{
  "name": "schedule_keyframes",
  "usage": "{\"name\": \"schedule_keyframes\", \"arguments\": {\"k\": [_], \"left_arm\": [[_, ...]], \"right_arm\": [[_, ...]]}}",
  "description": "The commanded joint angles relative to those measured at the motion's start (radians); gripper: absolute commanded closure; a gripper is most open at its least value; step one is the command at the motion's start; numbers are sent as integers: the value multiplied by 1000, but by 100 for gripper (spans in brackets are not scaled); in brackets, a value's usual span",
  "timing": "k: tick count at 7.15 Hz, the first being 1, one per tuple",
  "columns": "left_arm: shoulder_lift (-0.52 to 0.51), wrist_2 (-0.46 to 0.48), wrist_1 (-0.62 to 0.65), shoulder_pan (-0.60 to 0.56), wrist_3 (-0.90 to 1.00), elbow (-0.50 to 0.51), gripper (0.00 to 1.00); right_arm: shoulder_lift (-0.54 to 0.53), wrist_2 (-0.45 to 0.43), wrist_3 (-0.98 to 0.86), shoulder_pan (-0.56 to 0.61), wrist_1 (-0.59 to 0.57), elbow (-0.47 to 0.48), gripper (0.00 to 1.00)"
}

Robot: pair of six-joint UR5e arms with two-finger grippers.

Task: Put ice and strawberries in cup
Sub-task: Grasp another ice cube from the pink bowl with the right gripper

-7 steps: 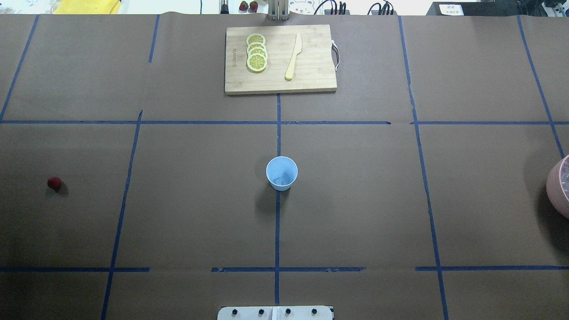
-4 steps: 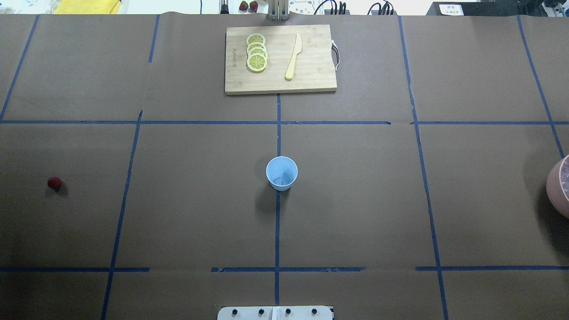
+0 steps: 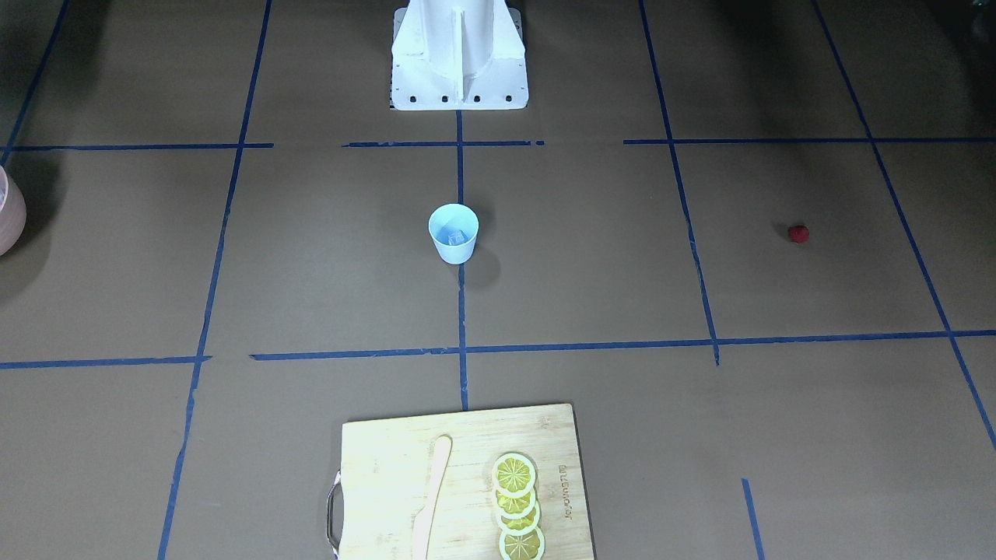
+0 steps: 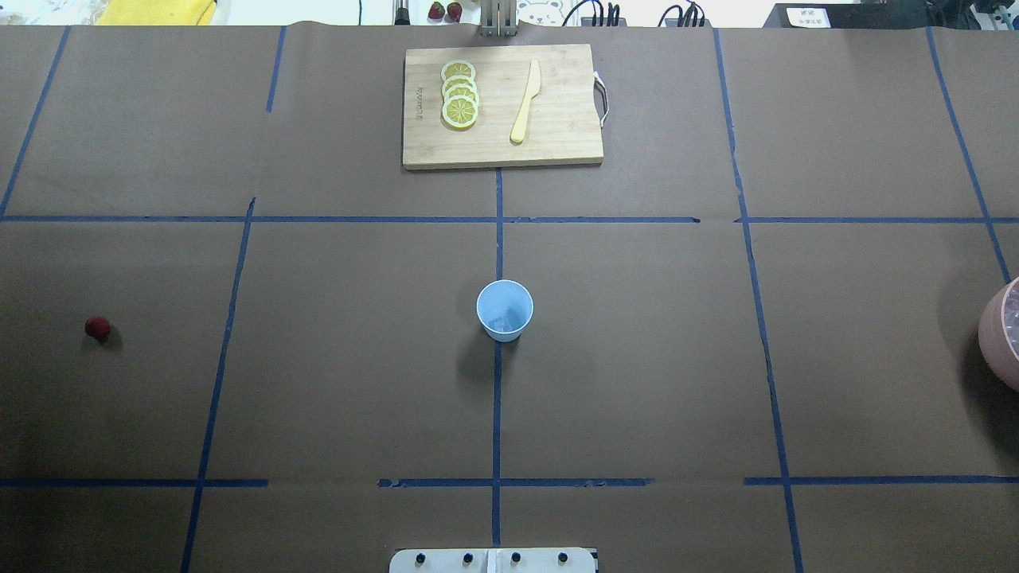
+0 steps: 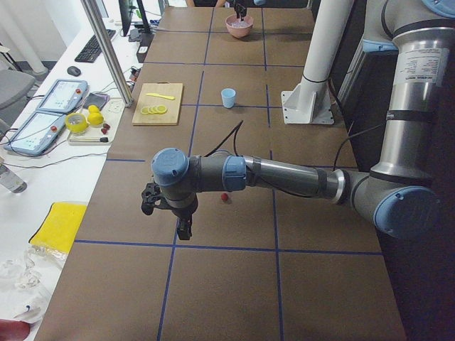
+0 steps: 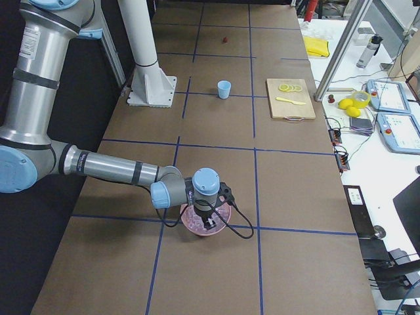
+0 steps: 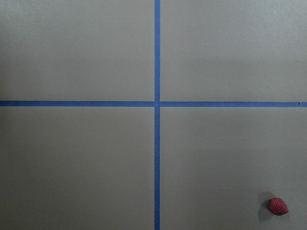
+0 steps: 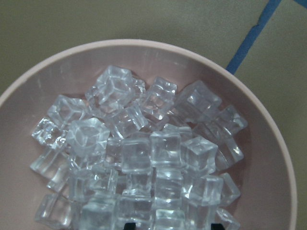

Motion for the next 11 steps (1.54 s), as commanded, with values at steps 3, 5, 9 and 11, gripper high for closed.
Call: {"name": "schedule_keyframes", "arguments": {"k": [3, 5, 9, 11], "left_arm": [[-1, 0, 0, 0, 0, -1, 0], [-1, 0, 0, 0, 0, -1, 0], [-1, 0, 0, 0, -2, -12, 0], [-1, -2, 0, 0, 0, -12, 0]], "right_arm": [[1, -1, -1, -2, 1, -6, 41], [1, 1, -1, -2, 4, -6, 76], [-4, -3, -16, 2, 0, 58, 100], [-4, 7, -16, 20, -154, 222, 100]]}}
